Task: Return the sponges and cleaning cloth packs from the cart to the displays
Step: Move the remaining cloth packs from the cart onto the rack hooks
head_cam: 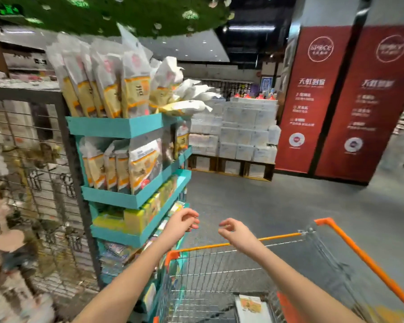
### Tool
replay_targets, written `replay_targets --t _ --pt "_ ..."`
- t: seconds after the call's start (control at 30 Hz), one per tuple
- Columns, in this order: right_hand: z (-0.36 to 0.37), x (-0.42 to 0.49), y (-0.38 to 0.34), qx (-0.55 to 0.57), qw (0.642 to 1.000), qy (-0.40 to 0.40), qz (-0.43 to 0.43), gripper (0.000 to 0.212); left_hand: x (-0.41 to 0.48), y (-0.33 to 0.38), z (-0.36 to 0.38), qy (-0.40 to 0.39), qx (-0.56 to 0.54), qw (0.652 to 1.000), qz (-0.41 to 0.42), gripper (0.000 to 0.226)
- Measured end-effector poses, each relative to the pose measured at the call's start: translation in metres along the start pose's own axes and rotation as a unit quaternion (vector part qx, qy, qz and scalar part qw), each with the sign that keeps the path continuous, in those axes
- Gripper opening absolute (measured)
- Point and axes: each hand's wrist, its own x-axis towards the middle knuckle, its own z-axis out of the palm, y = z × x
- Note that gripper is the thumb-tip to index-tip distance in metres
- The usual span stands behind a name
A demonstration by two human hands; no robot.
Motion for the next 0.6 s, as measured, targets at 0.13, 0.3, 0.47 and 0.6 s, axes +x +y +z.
replay_targets --t 0.13,0.3,0.47,0.6 --pt "-0.048 -0.006 0.062 -0.020 0.999 0.008 0.040 0.022 0.027 0.001 0.088 -0.029 -0.022 0.999 -0.009 0.025" --pt "-0.080 -0.008 0.115 -0.032 0.998 0.006 0.062 0.026 0.044 -0.013 0.161 -0.066 -0.016 0.997 -0.036 0.024" --pt "-0.107 0.007 0.169 0.000 0.996 0.011 0.093 0.027 0.076 -0.035 0.217 -0.095 -0.015 0.994 -0.054 0.024" --pt "-0.107 0.028 0.210 0.012 0.991 0.004 0.130 0.028 0.104 -0.066 0.246 -0.106 -0.015 0.991 -0.085 0.025"
